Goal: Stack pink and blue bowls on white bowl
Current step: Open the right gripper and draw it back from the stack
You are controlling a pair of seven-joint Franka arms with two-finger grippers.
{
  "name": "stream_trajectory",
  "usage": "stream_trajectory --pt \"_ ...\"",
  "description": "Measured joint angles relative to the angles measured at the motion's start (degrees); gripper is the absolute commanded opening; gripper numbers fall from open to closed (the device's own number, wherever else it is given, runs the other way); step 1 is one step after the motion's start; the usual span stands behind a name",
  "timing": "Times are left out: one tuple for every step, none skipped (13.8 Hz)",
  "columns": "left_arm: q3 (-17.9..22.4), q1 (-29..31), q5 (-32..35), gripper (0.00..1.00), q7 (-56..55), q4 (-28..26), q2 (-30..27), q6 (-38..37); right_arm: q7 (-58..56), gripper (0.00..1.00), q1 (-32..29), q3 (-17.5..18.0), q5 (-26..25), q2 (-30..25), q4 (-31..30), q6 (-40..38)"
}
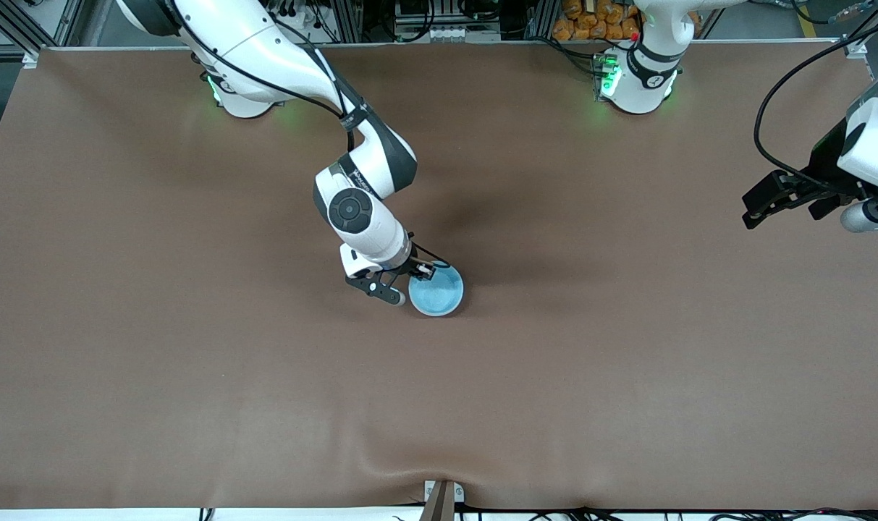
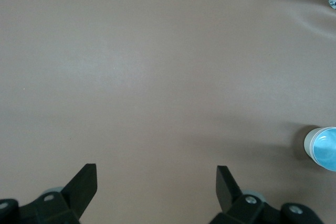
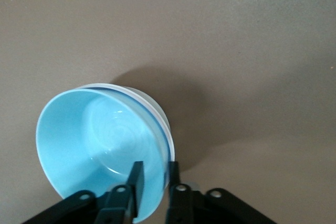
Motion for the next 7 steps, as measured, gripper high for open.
stream_trajectory --pt "0.0 0.0 0.0 1.0 0.0 0.0 0.0 0.0 0.0 1.0 0.0 -0.1 0.0 0.0 0.6 0.1" --pt "0.0 0.0 0.0 1.0 0.0 0.0 0.0 0.0 0.0 1.0 0.0 -0.3 0.0 -0.1 1.4 0.1" --pt "0.0 0.0 0.0 1.0 0.0 0.0 0.0 0.0 0.0 1.0 -0.1 -0.5 0.0 -0.3 2.3 0.1" --pt "0.0 0.0 0.0 1.0 0.0 0.0 0.0 0.0 0.0 1.0 -0.2 -0.8 0.0 -0.5 3.0 0.0" --pt "0.0 0.0 0.0 1.0 0.0 0.0 0.0 0.0 0.0 1.0 -0.5 -1.3 0.0 -1.0 3.6 -0.4" --pt "0.0 0.0 0.0 1.0 0.0 0.0 0.0 0.0 -0.2 1.0 -0.8 -2.4 -0.2 -2.0 4.2 -1.9" --pt "0.0 0.0 0.0 1.0 0.0 0.0 0.0 0.0 -1.4 1.0 -1.4 -3.7 -0.3 -3.4 4.6 -4.3"
